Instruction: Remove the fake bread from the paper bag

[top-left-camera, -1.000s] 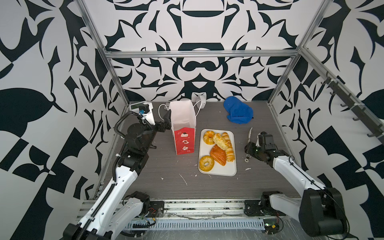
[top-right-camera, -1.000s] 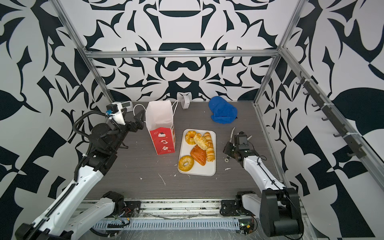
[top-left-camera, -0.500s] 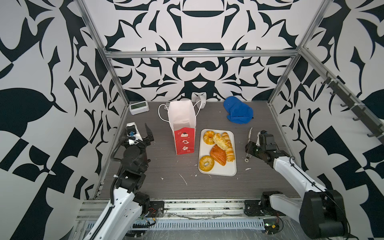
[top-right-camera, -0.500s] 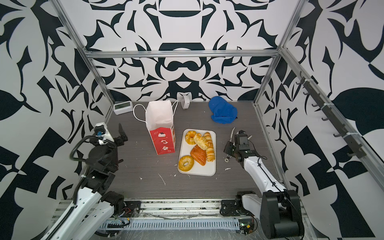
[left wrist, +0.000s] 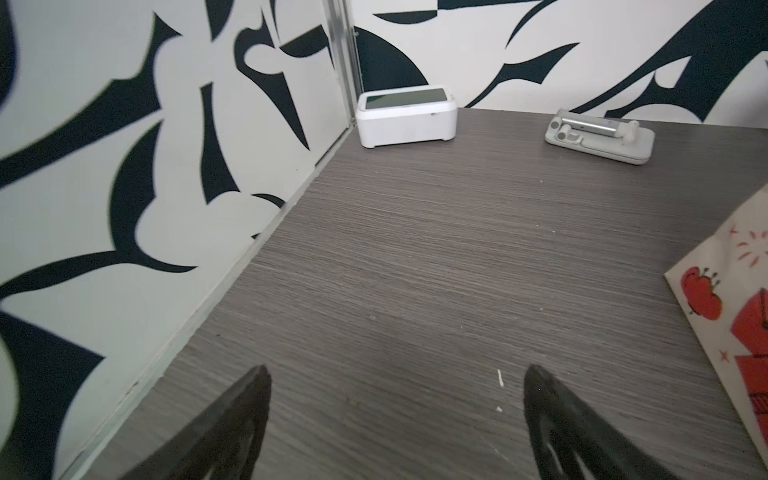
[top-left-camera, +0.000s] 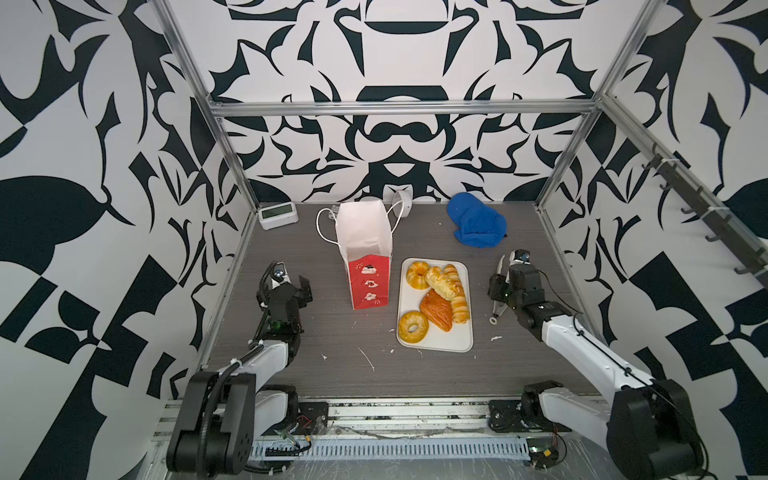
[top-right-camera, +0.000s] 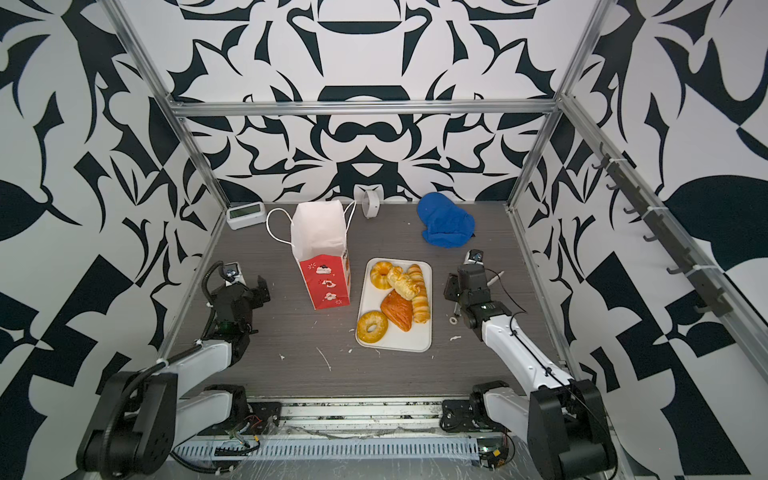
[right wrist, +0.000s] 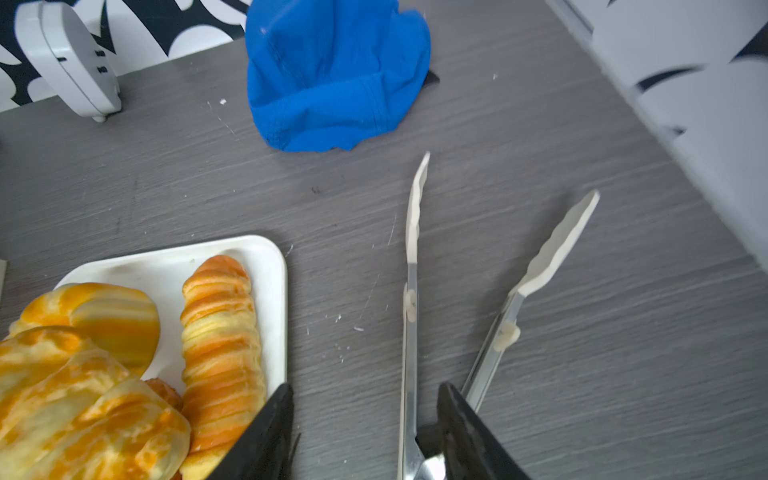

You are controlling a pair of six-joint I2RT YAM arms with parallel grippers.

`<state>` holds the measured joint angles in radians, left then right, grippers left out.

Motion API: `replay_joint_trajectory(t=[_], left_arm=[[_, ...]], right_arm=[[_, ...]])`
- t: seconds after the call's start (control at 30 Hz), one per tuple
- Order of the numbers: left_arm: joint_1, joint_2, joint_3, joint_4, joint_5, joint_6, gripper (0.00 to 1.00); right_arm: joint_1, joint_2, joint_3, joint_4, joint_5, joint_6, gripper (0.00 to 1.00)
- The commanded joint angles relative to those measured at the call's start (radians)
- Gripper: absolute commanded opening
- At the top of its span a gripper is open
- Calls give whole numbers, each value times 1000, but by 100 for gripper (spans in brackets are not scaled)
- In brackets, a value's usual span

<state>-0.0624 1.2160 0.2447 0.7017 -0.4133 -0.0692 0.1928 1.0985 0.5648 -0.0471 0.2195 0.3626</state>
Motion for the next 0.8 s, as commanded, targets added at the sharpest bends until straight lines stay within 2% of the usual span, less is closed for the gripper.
replay_joint_trajectory(t=[0.0, 0.1, 0.2, 0.27, 0.33, 0.4, 0.43, 0.5, 0.6, 0.67, 0.73, 0.77], left_arm=[[42, 98, 35, 155, 123, -34, 98], [66, 143, 65, 156, 169, -6, 98], [114, 269, 93, 215, 230, -33, 98], [118, 381, 86, 377, 238, -13, 98], [119, 305, 124, 162, 234, -49, 99], [118, 364, 110, 303, 214, -26, 100], [118, 357, 107, 295, 210, -30, 99], [119, 324, 137, 170, 218, -47, 99], [118, 352, 115, 270, 208, -34, 99], [119, 336, 128, 212, 215, -45, 99], [118, 343, 120, 241, 213, -46, 99], [118, 349, 118, 257, 209, -40, 99]], right_arm=[[13, -20, -1, 56, 119, -45, 57], [13, -20, -22, 85, 172, -61, 57], [17, -17, -58, 175, 224, -84, 54], [21, -1, -94, 284, 281, -107, 52], [20, 32, -111, 372, 333, -143, 52], [20, 85, -109, 448, 368, -188, 53], [21, 117, -107, 483, 371, -215, 53], [21, 199, -94, 533, 383, -238, 53], [39, 308, -95, 633, 436, -311, 53], [45, 356, -139, 780, 430, -357, 53], [50, 393, -190, 938, 434, -390, 54], [50, 393, -198, 936, 437, -382, 55]])
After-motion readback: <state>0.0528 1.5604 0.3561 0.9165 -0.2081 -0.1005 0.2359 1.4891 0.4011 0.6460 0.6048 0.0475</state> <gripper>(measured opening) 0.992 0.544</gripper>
